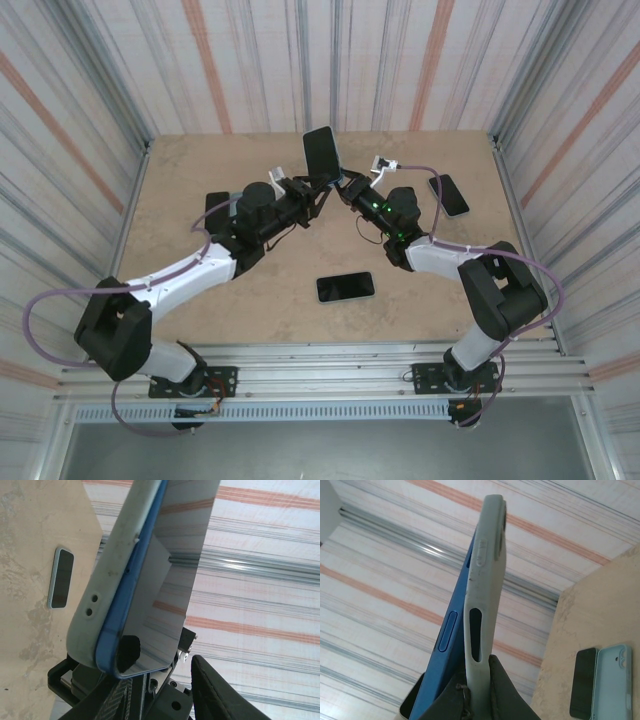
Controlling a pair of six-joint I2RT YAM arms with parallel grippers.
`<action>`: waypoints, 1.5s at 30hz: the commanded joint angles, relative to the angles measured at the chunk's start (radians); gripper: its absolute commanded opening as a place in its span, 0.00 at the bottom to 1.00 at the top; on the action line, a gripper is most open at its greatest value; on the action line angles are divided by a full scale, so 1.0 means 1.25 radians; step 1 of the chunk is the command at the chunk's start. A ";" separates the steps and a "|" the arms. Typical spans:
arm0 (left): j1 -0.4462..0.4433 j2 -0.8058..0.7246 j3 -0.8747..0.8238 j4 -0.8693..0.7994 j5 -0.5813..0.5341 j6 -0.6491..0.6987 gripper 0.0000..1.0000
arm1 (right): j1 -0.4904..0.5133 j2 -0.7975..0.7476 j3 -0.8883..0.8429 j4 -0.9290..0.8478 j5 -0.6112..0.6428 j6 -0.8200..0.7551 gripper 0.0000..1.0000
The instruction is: Take the phone out of the phone case
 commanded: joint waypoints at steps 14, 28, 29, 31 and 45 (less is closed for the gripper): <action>0.015 0.037 0.063 0.013 -0.044 0.005 0.36 | 0.017 -0.003 0.004 0.099 -0.002 0.015 0.03; 0.008 0.036 0.112 0.003 -0.141 0.013 0.30 | 0.024 0.029 -0.011 0.183 0.031 0.031 0.03; 0.007 0.038 0.117 0.003 -0.140 0.014 0.30 | 0.023 0.032 -0.011 0.188 0.033 0.034 0.03; 0.006 0.038 0.128 0.003 -0.138 0.025 0.28 | 0.025 0.038 -0.011 0.192 0.034 0.039 0.03; -0.010 0.005 0.143 -0.006 -0.099 0.070 0.08 | 0.035 -0.001 -0.011 0.012 0.098 0.016 0.03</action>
